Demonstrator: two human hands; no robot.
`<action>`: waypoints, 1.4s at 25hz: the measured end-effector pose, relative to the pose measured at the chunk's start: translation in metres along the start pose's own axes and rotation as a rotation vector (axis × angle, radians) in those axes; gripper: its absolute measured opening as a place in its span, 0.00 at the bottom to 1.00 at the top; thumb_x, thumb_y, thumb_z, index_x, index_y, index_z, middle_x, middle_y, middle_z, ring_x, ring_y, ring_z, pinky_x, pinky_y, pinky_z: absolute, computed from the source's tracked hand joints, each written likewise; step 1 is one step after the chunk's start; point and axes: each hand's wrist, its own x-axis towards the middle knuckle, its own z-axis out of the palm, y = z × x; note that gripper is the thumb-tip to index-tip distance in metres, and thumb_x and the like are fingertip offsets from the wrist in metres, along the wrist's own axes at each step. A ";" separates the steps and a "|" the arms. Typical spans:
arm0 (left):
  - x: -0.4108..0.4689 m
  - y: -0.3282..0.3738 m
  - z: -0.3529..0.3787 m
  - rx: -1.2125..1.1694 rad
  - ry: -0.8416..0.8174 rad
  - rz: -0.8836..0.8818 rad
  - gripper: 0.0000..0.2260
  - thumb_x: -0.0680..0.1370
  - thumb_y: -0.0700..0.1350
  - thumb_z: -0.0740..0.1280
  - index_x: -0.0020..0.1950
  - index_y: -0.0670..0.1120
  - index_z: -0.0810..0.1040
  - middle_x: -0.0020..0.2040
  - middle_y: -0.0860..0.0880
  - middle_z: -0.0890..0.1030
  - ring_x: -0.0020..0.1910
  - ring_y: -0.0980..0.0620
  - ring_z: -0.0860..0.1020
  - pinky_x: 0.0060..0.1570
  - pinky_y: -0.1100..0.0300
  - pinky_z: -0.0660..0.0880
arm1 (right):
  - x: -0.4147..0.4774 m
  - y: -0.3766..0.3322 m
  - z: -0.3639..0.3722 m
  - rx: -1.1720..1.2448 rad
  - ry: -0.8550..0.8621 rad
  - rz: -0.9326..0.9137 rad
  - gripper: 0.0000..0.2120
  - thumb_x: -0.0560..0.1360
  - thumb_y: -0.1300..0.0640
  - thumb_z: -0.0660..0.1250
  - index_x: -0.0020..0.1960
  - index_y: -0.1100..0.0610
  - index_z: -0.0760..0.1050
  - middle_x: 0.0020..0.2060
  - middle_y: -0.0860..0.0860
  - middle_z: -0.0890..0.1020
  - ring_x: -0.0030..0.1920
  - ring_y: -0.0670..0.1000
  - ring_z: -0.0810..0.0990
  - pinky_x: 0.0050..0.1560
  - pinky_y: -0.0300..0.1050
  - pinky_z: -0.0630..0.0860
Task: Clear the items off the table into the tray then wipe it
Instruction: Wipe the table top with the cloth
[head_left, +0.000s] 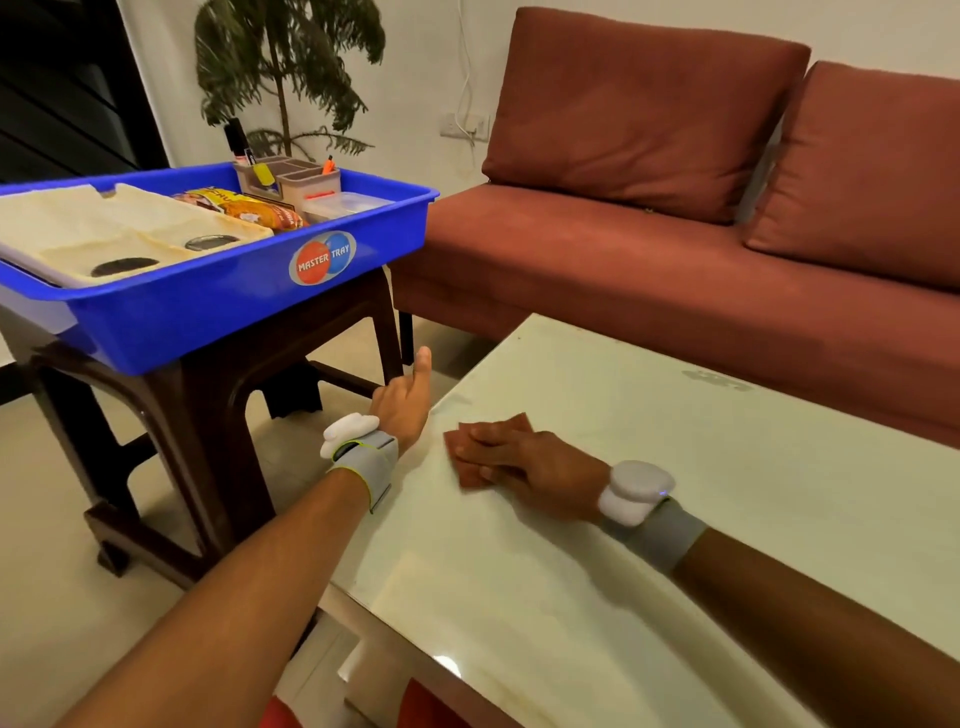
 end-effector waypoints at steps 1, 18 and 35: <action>0.001 0.000 0.002 0.025 -0.003 0.015 0.31 0.79 0.63 0.41 0.56 0.45 0.77 0.58 0.39 0.79 0.60 0.36 0.72 0.63 0.46 0.64 | -0.006 0.021 -0.009 -0.049 0.013 0.087 0.18 0.80 0.56 0.58 0.69 0.55 0.69 0.72 0.52 0.67 0.71 0.50 0.65 0.66 0.29 0.52; -0.027 -0.018 -0.027 -0.223 -0.258 -0.145 0.41 0.66 0.78 0.41 0.47 0.52 0.82 0.58 0.48 0.80 0.60 0.47 0.76 0.64 0.53 0.66 | 0.057 -0.028 0.026 -0.057 -0.014 0.109 0.13 0.78 0.58 0.59 0.58 0.59 0.78 0.55 0.59 0.79 0.58 0.62 0.75 0.61 0.54 0.67; -0.054 -0.017 -0.058 -0.280 -0.434 -0.189 0.37 0.77 0.68 0.40 0.69 0.44 0.71 0.69 0.46 0.72 0.69 0.47 0.69 0.62 0.58 0.62 | -0.027 -0.008 0.002 -0.105 -0.029 0.092 0.20 0.81 0.56 0.55 0.73 0.54 0.62 0.75 0.52 0.61 0.74 0.52 0.59 0.73 0.39 0.50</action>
